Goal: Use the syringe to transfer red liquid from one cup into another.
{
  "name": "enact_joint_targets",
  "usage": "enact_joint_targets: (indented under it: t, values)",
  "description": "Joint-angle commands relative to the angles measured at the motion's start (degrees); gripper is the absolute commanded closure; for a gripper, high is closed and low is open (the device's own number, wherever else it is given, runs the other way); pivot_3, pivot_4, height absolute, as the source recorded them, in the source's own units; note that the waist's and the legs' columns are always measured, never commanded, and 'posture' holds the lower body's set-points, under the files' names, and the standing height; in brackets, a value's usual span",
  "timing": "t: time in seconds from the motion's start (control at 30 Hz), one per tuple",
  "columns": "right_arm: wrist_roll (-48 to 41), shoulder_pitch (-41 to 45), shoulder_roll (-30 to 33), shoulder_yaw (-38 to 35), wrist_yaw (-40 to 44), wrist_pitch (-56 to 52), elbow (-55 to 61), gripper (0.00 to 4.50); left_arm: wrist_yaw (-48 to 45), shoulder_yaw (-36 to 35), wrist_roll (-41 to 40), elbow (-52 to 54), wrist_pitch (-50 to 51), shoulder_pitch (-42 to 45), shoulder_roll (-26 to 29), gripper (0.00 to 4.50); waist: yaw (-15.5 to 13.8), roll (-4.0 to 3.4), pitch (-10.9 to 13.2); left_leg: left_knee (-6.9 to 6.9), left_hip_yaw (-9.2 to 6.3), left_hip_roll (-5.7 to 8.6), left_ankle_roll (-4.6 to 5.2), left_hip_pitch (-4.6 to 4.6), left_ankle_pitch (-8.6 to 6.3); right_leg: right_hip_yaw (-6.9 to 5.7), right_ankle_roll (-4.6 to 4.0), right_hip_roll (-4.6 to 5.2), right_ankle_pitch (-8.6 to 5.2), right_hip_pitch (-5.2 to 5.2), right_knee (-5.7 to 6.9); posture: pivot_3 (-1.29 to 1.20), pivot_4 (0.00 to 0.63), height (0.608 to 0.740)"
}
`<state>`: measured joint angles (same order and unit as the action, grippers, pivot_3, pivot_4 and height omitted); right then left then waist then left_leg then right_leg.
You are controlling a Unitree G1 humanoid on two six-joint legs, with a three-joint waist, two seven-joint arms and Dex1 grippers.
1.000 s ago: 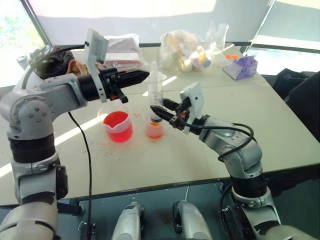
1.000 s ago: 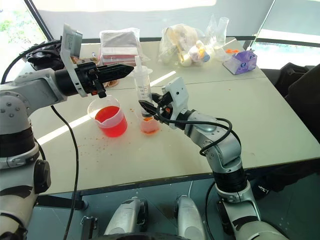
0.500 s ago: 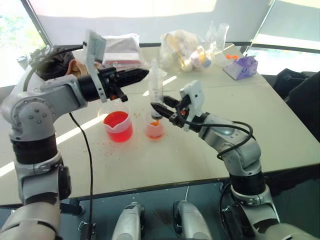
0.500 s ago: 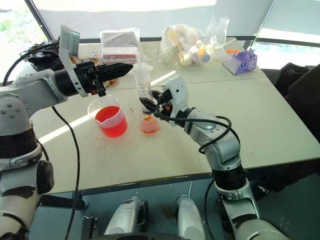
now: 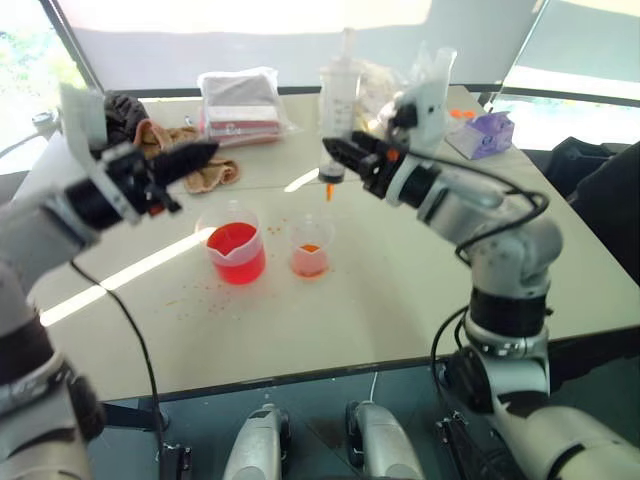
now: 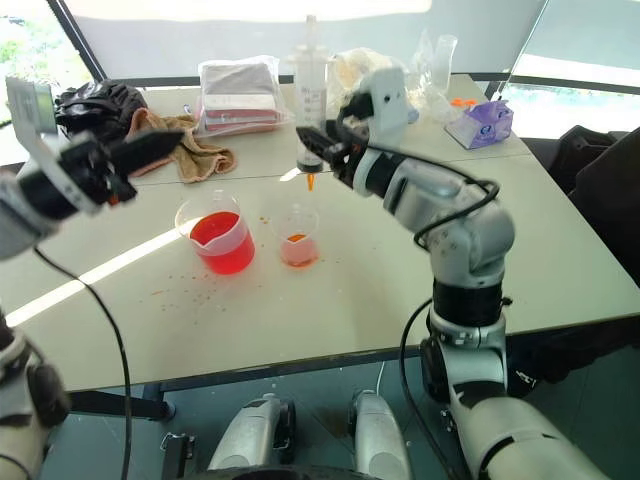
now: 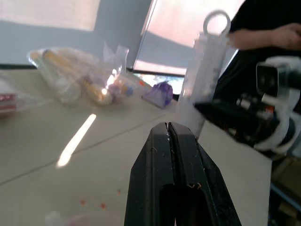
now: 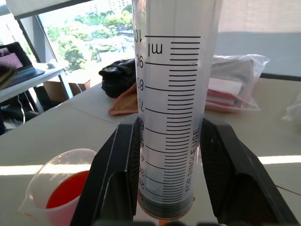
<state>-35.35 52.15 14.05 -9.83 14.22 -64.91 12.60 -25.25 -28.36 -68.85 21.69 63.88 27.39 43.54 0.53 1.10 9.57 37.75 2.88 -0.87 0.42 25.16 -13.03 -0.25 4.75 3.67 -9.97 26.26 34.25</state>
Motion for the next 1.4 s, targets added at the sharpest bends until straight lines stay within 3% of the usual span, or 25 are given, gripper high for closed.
enact_joint_targets:
  t: [0.03,0.13,0.27,0.7,0.93,1.17,1.27,1.4]
  values:
    - [-1.84,6.21,4.65,-3.74,-1.69,-16.41,-5.12,3.18,-5.91,0.19,1.53,8.05,-4.47,-5.24,2.12,4.46,-0.11,0.01,0.0,0.01,0.02,0.0,0.0,0.02,0.0,-0.01,-0.02,0.02,0.01,0.0,-0.05,0.0,0.15,0.74]
    - [-0.33,10.58,8.53,-1.91,-0.98,-25.46,-10.97,3.18,-6.46,0.03,1.0,10.06,-6.74,-8.27,1.63,4.46,0.05,0.01,0.0,0.01,0.01,0.01,-0.02,0.03,-0.01,-0.02,-0.12,0.13,0.06,0.03,-0.14,0.0,0.15,0.74]
    - [-1.2,12.56,12.92,2.49,-0.15,-27.59,-21.33,3.18,-5.17,0.11,0.85,11.6,-8.74,-10.59,1.21,4.46,0.45,0.0,0.0,-0.05,0.03,-0.01,-0.01,0.03,-0.02,-0.01,-0.13,0.1,0.06,0.08,-0.18,0.0,0.15,0.74]
    - [-1.63,11.83,11.17,7.82,-7.87,-27.59,-36.05,3.18,-4.74,0.75,1.51,15.25,-11.47,-16.2,4.22,4.46,0.3,-0.02,0.01,-0.01,0.15,0.0,0.02,0.13,-0.01,0.0,-0.09,-0.08,0.06,0.1,-0.18,0.0,0.15,0.74]
    - [-1.2,11.03,10.56,8.22,-8.97,-27.59,-36.54,0.03,-3.41,1.53,1.07,16.74,-12.29,-16.93,4.6,4.5,0.42,-0.02,0.01,-0.01,0.14,0.01,0.03,0.14,-0.01,-0.01,-0.08,-0.09,0.05,0.11,-0.18,0.0,0.15,0.74]
    - [0.01,8.5,13.04,7.67,-4.85,-25.97,-26.71,0.03,-2.24,1.16,-0.11,16.61,-12.59,-17.02,4.91,4.5,0.38,-0.03,0.02,-0.01,0.12,0.01,0.03,0.16,-0.01,-0.01,-0.06,-0.1,0.04,0.12,-0.18,0.0,0.15,0.74]
    - [0.56,5.62,17.76,9.08,-0.7,-22.13,-19.85,0.03,-3.5,0.87,0.92,16.21,-12.97,-18.13,5.53,4.5,0.09,-0.03,0.02,0.0,0.12,0.01,0.03,0.16,-0.01,-0.02,-0.05,-0.09,0.04,0.11,-0.18,0.0,0.15,0.74]
    - [-2.6,1.37,26.85,12.63,14.78,-13.5,-9.44,0.03,-5.88,0.29,5.89,13.22,-14.52,-20.91,7.52,4.5,0.32,-0.05,0.03,-0.02,0.13,0.0,0.03,0.16,-0.02,-0.02,-0.05,-0.06,0.02,0.11,-0.26,0.0,0.15,0.74]
